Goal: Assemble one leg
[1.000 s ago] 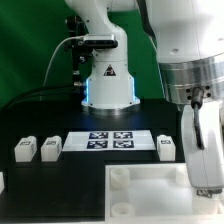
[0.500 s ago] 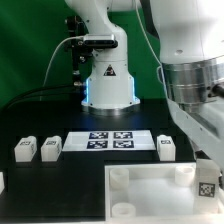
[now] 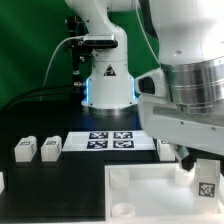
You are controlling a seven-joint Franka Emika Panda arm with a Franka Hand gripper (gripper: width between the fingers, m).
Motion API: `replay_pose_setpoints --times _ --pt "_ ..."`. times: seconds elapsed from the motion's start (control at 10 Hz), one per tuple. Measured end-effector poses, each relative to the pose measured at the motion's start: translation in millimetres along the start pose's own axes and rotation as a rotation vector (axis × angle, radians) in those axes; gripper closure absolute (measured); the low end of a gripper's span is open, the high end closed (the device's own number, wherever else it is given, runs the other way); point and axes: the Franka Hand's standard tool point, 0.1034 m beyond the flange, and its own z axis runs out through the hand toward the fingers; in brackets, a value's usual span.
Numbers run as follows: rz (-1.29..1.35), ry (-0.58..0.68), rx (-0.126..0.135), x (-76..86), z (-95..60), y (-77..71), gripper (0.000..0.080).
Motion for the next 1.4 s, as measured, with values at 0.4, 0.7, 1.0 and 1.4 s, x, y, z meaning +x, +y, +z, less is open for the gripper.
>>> replay_pose_setpoints --times 0.4,0.7,1.0,1.4 --pt "-0.191 0.033 -0.001 9.2 0.3 -4.3 0.0273" --pt "-0.003 0.031 0.003 10.0 0.6 -2.7 0.0505" --pt "0.315 0.022 0.014 11.4 -0.2 -1.4 0.0505" --pt "1.131 -0.081 0.115 11.3 0.3 2.5 0.0505"
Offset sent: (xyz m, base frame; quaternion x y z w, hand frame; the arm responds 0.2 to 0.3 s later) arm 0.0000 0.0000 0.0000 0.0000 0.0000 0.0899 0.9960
